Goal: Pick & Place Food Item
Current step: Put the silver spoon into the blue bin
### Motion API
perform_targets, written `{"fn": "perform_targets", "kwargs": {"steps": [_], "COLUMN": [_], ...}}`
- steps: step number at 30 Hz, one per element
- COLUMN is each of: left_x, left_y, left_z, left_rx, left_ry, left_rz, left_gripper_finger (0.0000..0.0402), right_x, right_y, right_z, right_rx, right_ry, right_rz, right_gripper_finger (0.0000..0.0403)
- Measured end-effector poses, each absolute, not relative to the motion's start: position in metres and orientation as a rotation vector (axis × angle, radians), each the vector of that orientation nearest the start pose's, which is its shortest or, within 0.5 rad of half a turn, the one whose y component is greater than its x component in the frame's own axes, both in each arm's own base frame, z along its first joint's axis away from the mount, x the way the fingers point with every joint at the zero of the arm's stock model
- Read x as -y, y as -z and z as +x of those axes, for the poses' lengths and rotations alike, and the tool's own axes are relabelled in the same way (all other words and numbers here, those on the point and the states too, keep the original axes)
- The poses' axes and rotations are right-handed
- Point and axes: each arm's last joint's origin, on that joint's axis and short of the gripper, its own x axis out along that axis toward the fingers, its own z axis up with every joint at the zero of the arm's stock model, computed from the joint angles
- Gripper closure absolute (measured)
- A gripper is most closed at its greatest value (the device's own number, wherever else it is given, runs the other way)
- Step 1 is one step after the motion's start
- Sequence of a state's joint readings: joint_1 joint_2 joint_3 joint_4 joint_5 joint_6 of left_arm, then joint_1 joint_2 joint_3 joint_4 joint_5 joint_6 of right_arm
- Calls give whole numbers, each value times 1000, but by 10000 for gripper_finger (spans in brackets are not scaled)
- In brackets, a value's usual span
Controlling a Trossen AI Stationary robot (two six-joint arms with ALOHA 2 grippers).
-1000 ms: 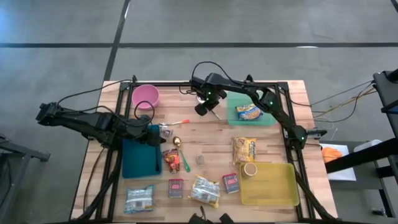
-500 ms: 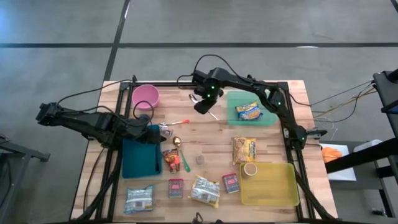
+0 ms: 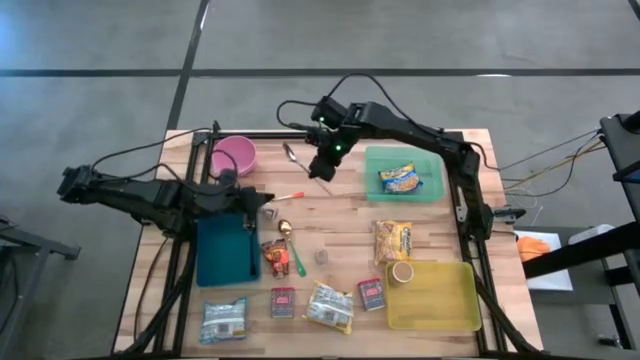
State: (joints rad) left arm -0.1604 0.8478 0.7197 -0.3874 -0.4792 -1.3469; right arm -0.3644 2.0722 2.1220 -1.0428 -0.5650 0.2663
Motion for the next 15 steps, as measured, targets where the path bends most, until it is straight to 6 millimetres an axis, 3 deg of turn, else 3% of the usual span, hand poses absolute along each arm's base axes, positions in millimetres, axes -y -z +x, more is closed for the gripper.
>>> {"fn": "perform_targets", "kwargs": {"steps": [5,15], "left_x": [8,4], "left_y": [-295,-297], "left_z": [183,198], "left_rx": [-97,-56], "left_ry": [-541,-505], "left_rz": [-1058,-973], "left_gripper_finger": [127,127], "right_x": [118,79], "right_y": [-353,-360], "right_z": [419,428], "right_rx": [-813,-807], "right_ry": [-168,-250], "right_rz": [651,632], "right_gripper_finger": [385,385]}}
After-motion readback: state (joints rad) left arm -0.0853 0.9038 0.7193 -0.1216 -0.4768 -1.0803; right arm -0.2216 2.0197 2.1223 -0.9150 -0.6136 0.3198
